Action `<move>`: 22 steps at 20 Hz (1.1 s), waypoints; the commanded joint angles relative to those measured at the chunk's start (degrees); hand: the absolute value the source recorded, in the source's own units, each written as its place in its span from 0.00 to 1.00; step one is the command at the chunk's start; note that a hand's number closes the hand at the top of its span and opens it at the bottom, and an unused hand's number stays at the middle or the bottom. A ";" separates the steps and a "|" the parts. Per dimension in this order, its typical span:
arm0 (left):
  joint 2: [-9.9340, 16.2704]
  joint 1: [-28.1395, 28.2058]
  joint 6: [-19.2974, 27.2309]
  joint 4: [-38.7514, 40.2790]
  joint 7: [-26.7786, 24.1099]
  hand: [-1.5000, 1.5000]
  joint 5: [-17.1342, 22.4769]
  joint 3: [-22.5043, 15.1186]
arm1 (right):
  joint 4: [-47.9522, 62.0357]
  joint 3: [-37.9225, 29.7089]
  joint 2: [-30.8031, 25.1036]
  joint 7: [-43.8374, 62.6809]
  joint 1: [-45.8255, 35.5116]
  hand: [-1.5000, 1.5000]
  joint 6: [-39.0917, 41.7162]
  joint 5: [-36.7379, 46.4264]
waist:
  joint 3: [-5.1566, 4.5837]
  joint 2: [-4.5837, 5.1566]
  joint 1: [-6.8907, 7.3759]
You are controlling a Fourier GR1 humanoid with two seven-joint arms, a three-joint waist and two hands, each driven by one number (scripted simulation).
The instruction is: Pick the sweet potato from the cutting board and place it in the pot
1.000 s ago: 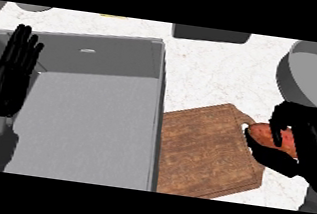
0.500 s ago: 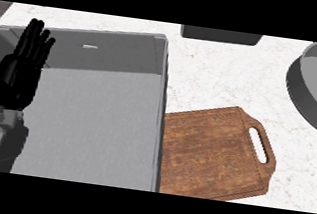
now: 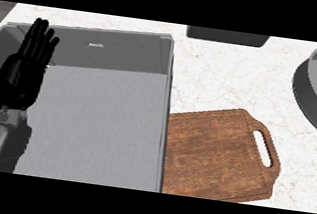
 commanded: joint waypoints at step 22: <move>-0.78 -2.22 -1.67 0.15 0.93 0.50 -0.28 -0.52 | 63.78 1.93 -9.33 -23.49 -22.76 0.00 -3.88 6.58 | 0.30 1.08 2.65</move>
